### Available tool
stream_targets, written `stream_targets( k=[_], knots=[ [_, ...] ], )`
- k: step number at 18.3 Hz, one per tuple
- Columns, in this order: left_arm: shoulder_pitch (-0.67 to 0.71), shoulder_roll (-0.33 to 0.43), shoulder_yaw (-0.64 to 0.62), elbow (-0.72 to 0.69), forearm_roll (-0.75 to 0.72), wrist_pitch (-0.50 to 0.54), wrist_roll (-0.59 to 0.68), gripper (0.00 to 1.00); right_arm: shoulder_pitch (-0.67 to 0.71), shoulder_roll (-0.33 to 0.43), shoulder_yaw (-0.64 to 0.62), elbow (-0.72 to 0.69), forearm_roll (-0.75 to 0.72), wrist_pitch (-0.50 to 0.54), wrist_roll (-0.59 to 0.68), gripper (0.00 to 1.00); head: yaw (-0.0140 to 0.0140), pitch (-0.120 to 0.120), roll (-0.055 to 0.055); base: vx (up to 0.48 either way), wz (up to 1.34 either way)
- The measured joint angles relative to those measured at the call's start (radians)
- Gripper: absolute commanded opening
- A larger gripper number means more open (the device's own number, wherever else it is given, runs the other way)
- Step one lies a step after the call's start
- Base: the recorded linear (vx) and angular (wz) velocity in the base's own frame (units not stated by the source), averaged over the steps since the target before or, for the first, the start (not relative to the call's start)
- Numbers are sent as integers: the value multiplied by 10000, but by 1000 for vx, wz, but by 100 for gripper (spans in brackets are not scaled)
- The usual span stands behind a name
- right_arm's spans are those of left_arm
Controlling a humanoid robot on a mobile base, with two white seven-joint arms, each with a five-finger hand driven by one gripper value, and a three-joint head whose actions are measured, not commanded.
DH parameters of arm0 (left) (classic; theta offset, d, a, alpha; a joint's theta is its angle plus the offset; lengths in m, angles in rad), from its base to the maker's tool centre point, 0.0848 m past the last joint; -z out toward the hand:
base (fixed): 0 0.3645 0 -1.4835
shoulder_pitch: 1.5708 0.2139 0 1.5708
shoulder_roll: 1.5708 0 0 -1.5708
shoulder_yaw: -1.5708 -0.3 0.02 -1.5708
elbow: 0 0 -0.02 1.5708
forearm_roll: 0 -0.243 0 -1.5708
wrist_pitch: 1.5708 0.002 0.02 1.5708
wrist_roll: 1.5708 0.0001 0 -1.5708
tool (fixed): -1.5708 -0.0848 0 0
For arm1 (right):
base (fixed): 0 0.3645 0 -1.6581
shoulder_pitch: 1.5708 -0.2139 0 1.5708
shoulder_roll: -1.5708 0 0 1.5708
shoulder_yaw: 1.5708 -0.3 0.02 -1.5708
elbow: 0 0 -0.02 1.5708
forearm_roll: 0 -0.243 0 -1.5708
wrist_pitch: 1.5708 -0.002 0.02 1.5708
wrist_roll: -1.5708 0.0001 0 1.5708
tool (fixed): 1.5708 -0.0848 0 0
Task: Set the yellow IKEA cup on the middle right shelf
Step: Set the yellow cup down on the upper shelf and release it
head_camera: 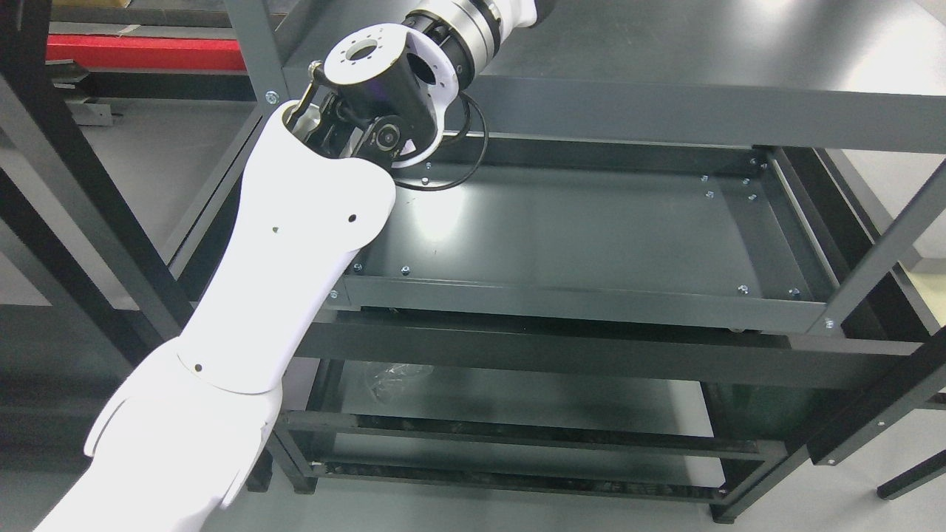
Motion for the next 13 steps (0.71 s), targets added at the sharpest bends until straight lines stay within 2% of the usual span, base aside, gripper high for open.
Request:
stream_targets(
  k=[5,13],
  knots=[
    [-79,0,-183,708,60,39,-523,54,-1,0,0,0,0,0,-1,99,0,0,0,0,0],
    [-131,0,-416,1432,-515,55,-1202,93,0,0,0,0,0,0,-3,99,0,0,0,0,0]
  ],
)
